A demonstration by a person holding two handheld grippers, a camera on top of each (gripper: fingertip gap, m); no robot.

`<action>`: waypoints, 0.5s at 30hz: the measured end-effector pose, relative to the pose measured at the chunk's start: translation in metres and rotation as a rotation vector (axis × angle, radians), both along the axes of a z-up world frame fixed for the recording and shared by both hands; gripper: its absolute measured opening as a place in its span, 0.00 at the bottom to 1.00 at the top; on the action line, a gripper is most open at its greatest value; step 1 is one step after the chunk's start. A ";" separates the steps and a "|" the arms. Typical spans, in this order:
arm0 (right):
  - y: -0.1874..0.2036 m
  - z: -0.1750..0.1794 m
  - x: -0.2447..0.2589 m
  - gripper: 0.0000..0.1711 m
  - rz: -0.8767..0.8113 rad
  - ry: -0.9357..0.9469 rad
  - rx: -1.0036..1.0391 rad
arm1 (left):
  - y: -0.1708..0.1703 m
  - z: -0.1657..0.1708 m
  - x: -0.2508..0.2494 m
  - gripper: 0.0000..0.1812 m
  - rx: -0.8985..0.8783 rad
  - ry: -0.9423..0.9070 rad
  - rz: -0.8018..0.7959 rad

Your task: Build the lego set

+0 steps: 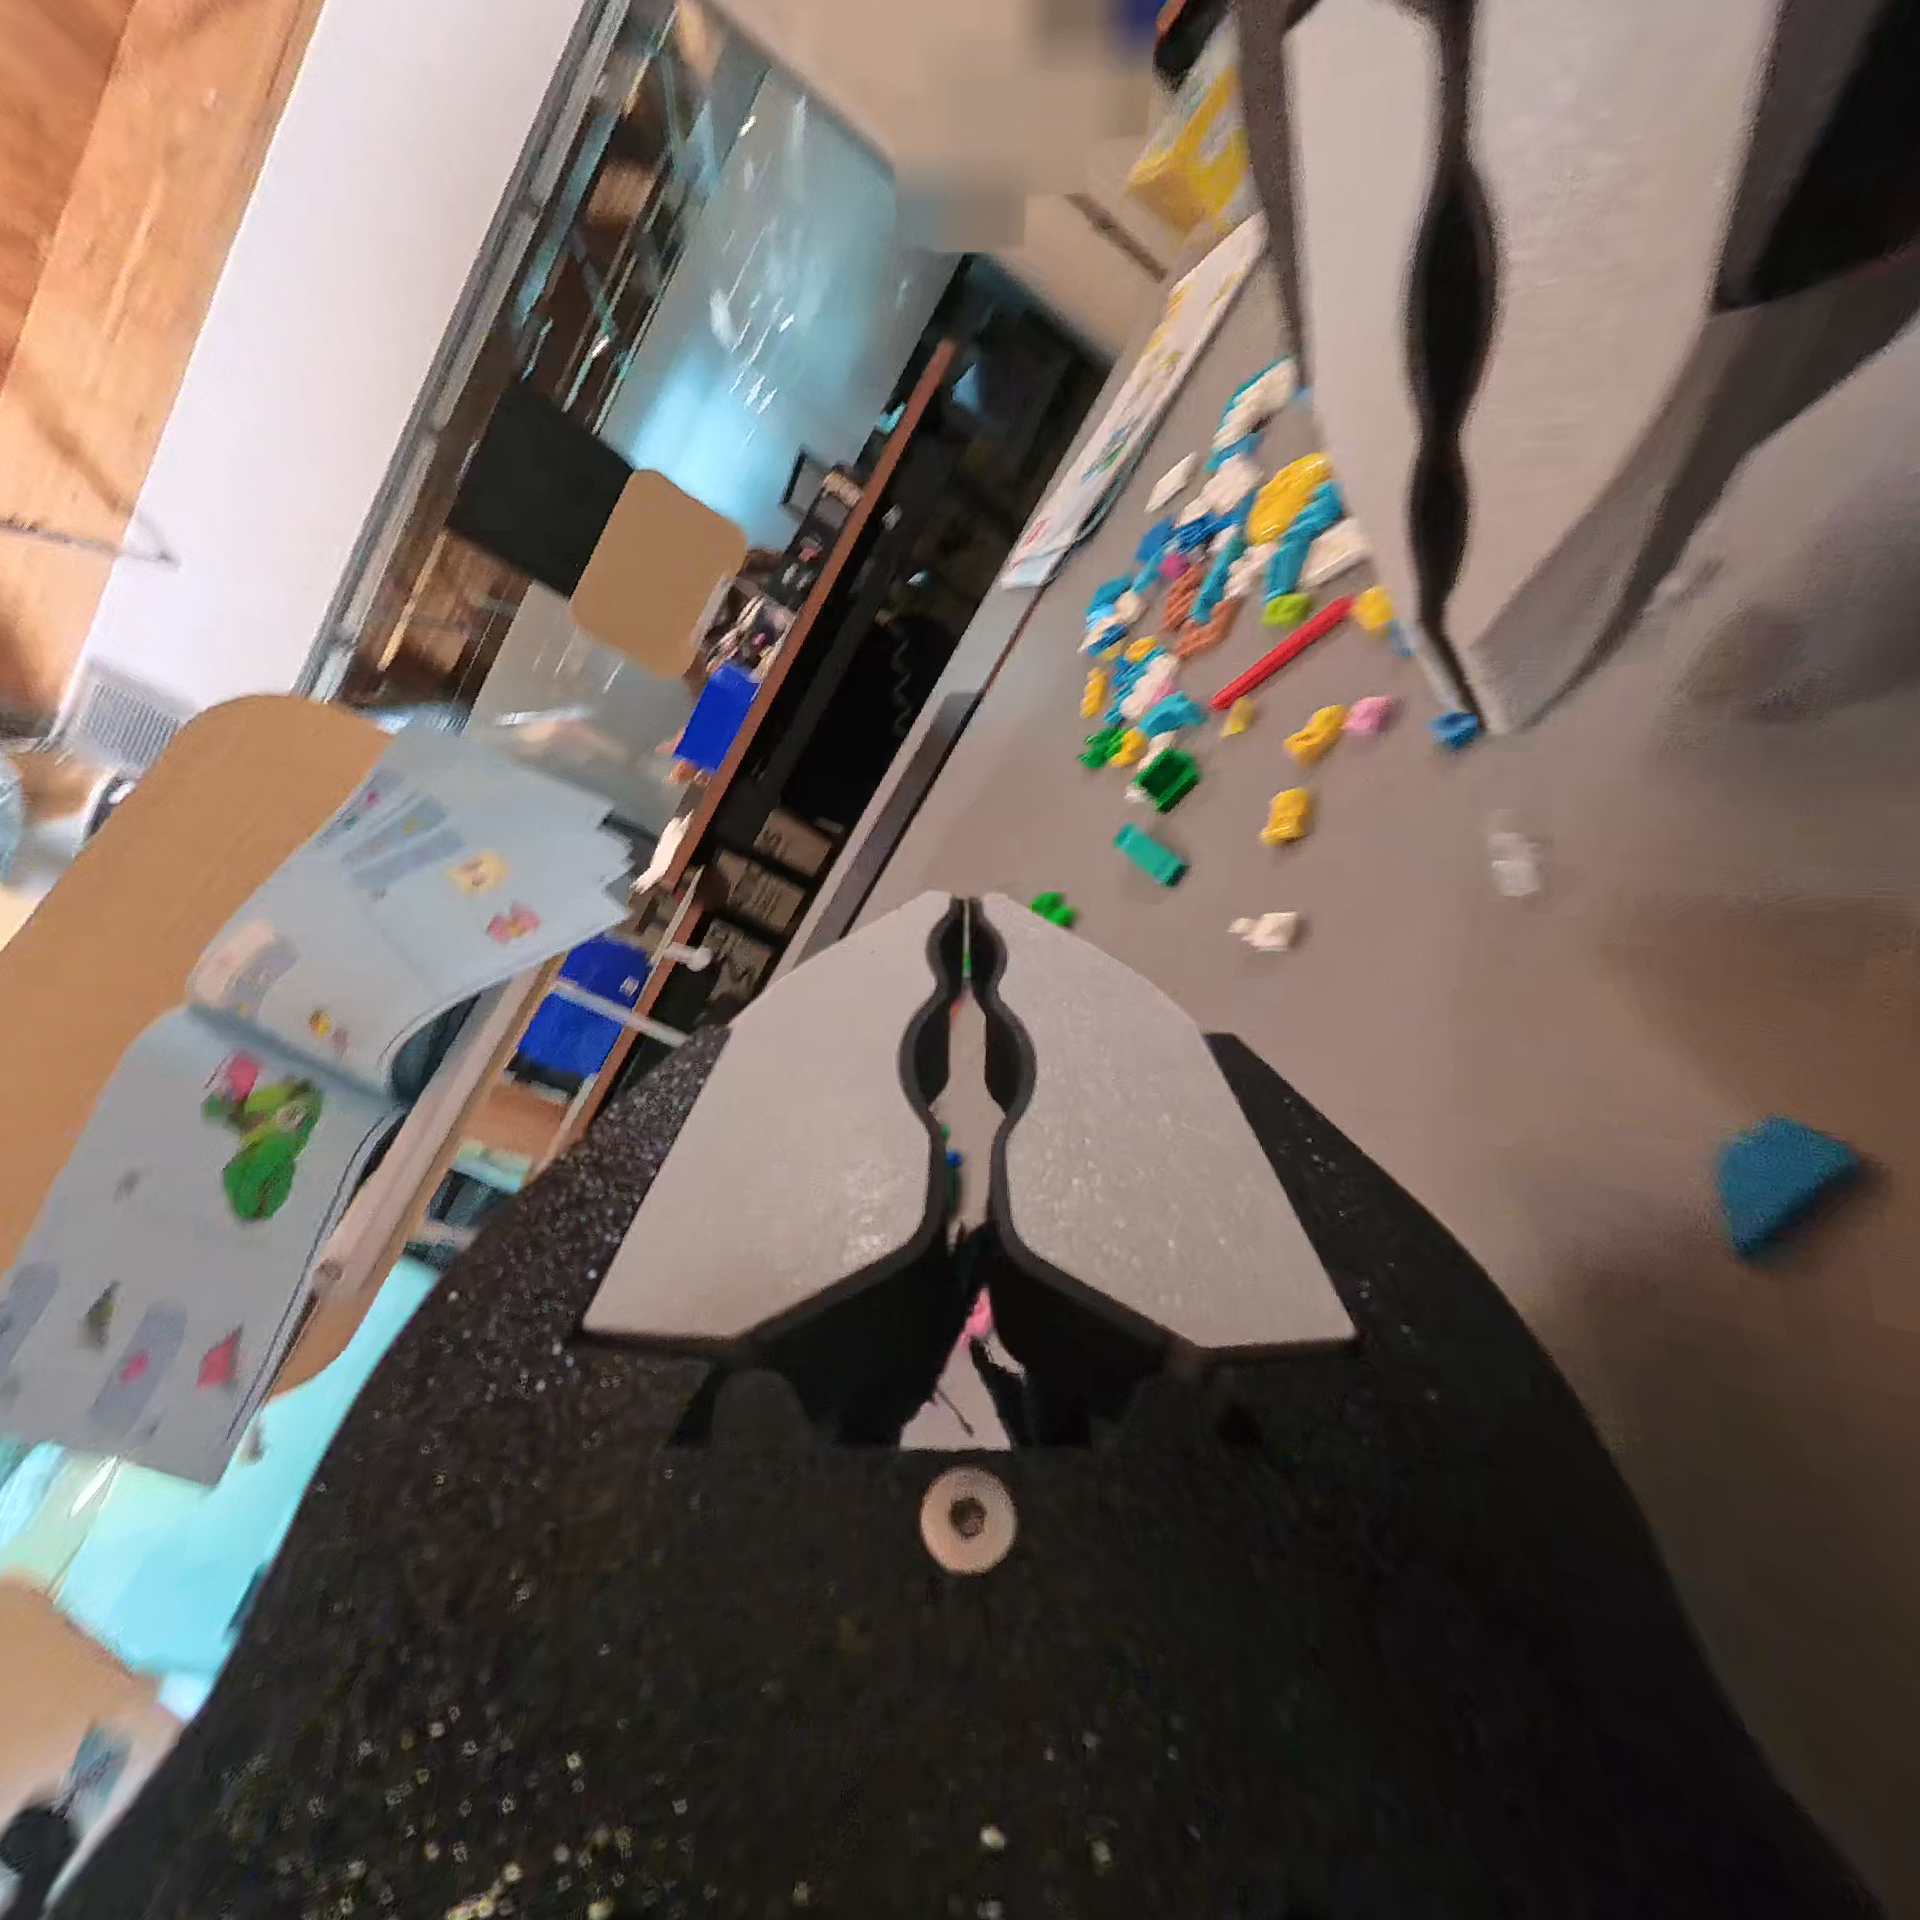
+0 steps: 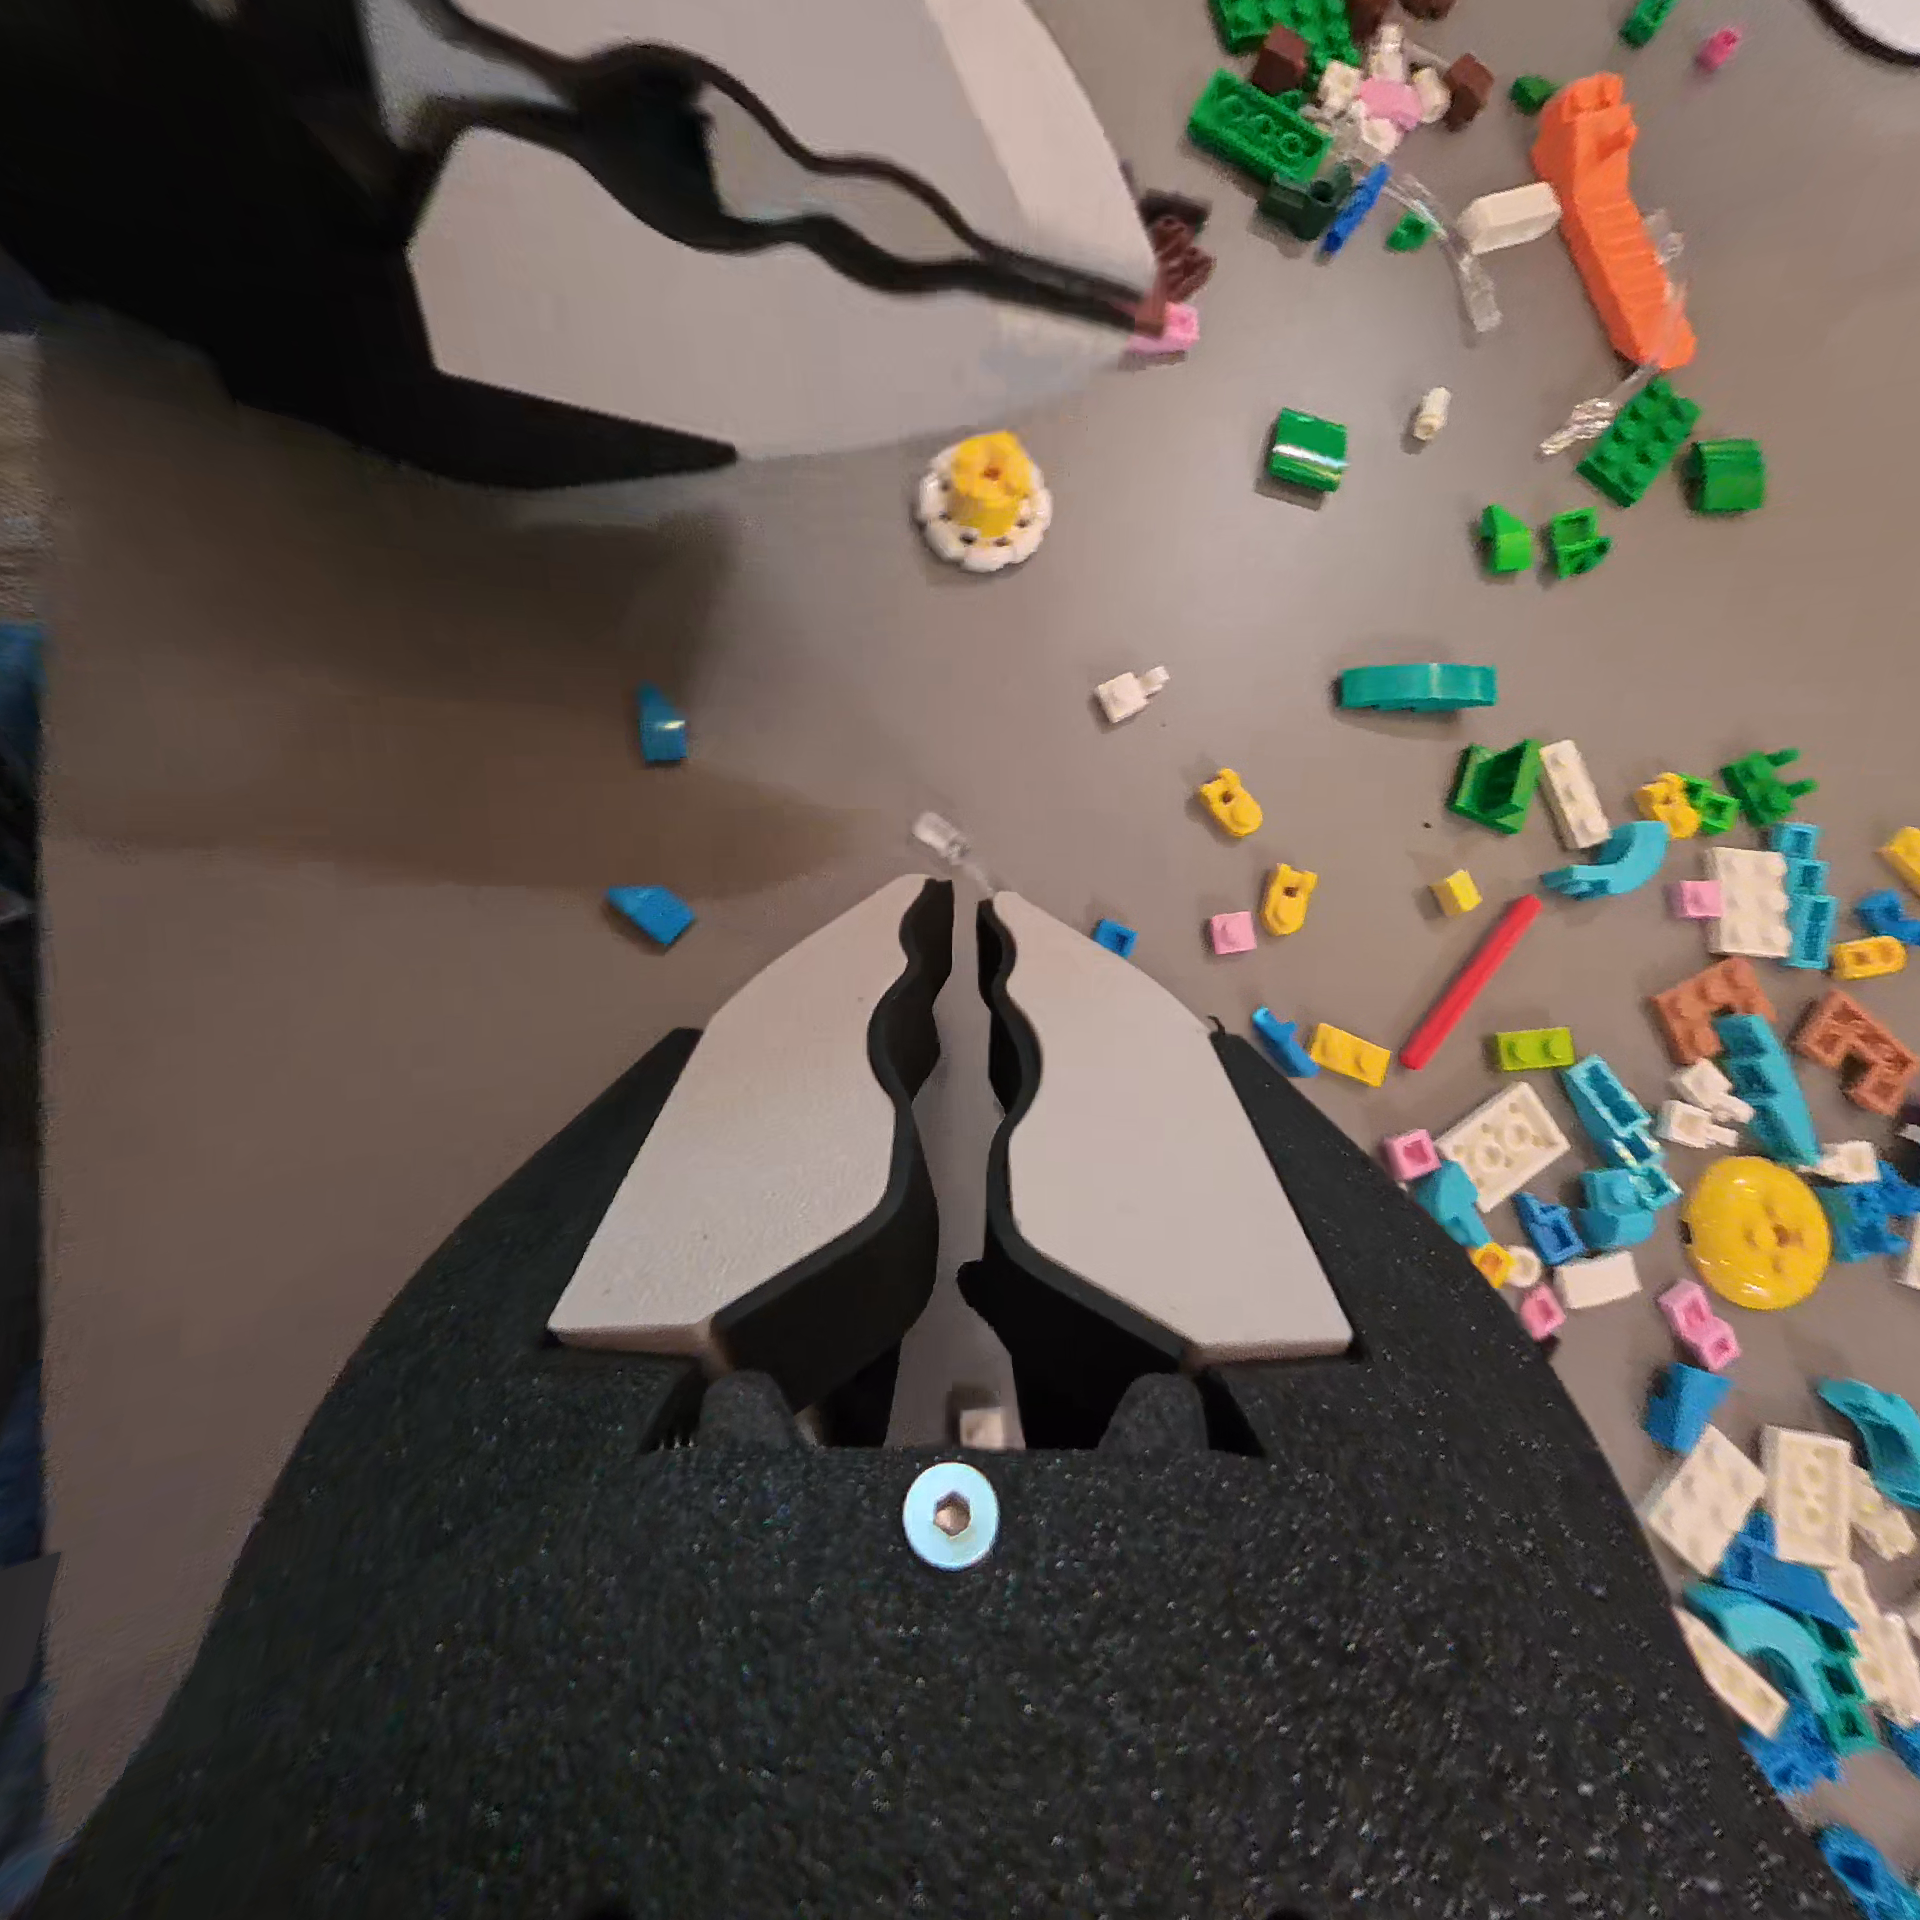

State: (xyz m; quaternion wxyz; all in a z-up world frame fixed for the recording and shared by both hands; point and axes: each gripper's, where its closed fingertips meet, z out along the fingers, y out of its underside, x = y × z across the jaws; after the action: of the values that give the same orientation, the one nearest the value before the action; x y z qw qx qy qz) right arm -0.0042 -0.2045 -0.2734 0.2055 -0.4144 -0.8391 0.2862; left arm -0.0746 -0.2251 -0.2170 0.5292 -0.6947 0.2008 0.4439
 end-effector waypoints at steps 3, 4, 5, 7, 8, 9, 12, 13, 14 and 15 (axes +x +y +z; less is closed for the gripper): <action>0.002 0.003 -0.019 0.04 -0.010 0.039 -0.017 | -0.007 0.008 -0.016 0.00 0.061 -0.053 0.086; 0.002 0.002 -0.024 0.05 -0.004 0.037 -0.015 | -0.008 0.008 -0.020 0.00 0.074 -0.088 0.095; 0.002 -0.001 -0.029 0.05 -0.004 0.027 -0.011 | -0.010 0.009 -0.024 0.00 0.087 -0.121 0.108; 0.004 -0.007 -0.039 0.05 -0.033 -0.011 -0.015 | -0.013 0.010 -0.031 0.00 0.116 -0.177 0.128; 0.003 -0.010 -0.043 0.06 -0.057 -0.033 -0.031 | -0.015 0.010 -0.033 0.00 0.127 -0.203 0.132; 0.002 -0.013 -0.046 0.07 -0.086 -0.056 -0.045 | -0.016 0.010 -0.036 0.00 0.137 -0.226 0.139; 0.000 -0.017 -0.054 0.09 -0.158 -0.084 -0.070 | -0.017 0.008 -0.039 0.00 0.146 -0.280 0.132; 0.000 -0.018 -0.056 0.10 -0.179 -0.091 -0.075 | -0.016 0.008 -0.039 0.00 0.148 -0.289 0.128; 0.001 -0.018 -0.057 0.10 -0.201 -0.096 -0.079 | -0.016 0.008 -0.038 0.00 0.151 -0.294 0.115; 0.001 -0.018 -0.058 0.10 -0.222 -0.100 -0.081 | -0.015 0.009 -0.035 0.00 0.153 -0.301 0.096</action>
State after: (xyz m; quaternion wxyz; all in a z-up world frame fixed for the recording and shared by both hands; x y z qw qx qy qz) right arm -0.0624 -0.2032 -0.2911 0.1770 -0.5264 -0.7850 0.2745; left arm -0.1097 -0.2398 -0.2084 0.5829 -0.7198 0.0517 0.3735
